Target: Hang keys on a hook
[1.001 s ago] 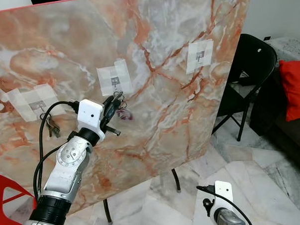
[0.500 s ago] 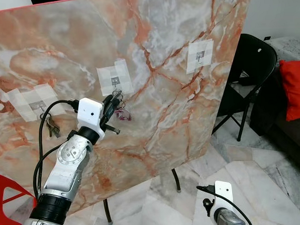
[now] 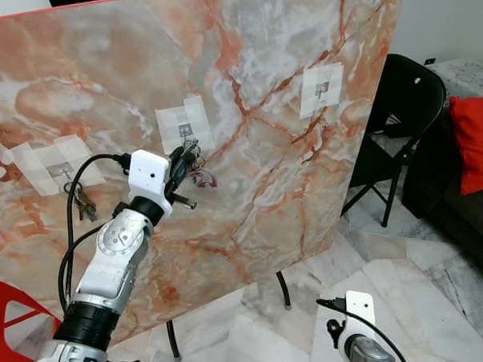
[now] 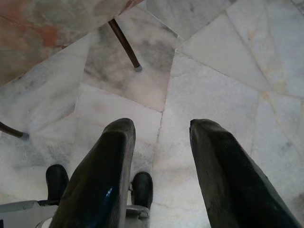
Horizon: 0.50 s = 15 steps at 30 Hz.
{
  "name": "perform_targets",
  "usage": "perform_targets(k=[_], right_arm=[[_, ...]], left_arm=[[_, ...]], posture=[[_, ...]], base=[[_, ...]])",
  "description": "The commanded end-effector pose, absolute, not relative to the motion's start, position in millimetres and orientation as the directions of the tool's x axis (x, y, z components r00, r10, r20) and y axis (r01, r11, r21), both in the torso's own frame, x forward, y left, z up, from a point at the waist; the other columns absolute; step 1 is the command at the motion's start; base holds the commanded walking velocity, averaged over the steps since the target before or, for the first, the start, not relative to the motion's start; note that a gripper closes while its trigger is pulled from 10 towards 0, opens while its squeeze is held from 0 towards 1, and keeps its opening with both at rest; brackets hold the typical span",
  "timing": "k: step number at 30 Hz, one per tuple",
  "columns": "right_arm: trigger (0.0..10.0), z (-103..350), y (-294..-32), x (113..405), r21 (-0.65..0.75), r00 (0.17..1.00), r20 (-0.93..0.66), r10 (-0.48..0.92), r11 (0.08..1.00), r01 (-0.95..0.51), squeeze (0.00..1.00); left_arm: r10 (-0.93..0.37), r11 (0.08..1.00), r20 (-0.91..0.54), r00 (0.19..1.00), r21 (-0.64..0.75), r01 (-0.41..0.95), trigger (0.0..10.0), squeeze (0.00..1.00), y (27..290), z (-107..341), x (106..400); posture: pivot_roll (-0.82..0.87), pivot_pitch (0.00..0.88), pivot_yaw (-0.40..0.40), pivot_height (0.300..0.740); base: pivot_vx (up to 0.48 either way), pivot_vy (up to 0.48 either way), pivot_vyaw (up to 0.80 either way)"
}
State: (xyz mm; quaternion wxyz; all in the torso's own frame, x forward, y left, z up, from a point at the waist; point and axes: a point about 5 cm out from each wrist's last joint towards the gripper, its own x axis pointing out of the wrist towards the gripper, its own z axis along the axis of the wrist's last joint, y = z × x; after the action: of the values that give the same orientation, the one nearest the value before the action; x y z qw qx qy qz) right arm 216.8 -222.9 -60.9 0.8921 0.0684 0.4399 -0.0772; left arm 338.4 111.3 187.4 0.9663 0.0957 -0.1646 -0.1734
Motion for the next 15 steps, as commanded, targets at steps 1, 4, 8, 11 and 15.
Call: perform_targets(k=[1, 4, 8, 11, 15], right_arm=[[10.0, -60.0, -222.2, 218.7, 0.059, 0.602, -0.795, -0.078, 0.977, 0.204, 0.0], [10.0, -60.1, -222.3, 218.5, 0.059, 0.601, -0.795, -0.078, 0.977, 0.205, 0.0], [10.0, -60.2, -222.2, 218.3, 0.059, 0.601, -0.795, -0.078, 0.977, 0.204, 0.0], [10.0, -60.3, -222.2, 218.2, 0.058, 0.601, -0.795, -0.077, 0.977, 0.203, 0.0], [10.0, -60.4, -222.2, 218.0, 0.058, 0.601, -0.796, -0.078, 0.978, 0.203, 0.0]], left_arm=[[-0.369, 0.919, 0.304, 0.878, 0.258, 0.297, 10.0, 0.0, 110.0, 191.9, 340.0], [-0.367, 0.92, 0.306, 0.878, 0.258, 0.295, 10.0, 0.0, 110.2, 192.4, 340.6], [-0.369, 0.919, 0.307, 0.877, 0.258, 0.296, 10.0, 0.0, 109.8, 192.6, 341.6], [-0.371, 0.919, 0.306, 0.877, 0.259, 0.298, 10.0, 0.0, 109.2, 192.6, 341.9], [-0.375, 0.917, 0.308, 0.875, 0.259, 0.302, 10.0, 0.0, 107.3, 192.7, 342.6]], posture=[[0.04, 0.0, -0.001, 0.74], [0.04, 0.0, 0.0, 0.74], [0.04, 0.0, 0.0, 0.74], [0.04, 0.0, 0.0, 0.74], [0.04, 0.0, 0.0, 0.74]], base=[[0.0, 0.0, 0.0], [0.0, 0.0, 0.0], [0.0, 0.0, 0.0], [0.0, 0.0, 0.0], [0.0, 0.0, 0.0]])
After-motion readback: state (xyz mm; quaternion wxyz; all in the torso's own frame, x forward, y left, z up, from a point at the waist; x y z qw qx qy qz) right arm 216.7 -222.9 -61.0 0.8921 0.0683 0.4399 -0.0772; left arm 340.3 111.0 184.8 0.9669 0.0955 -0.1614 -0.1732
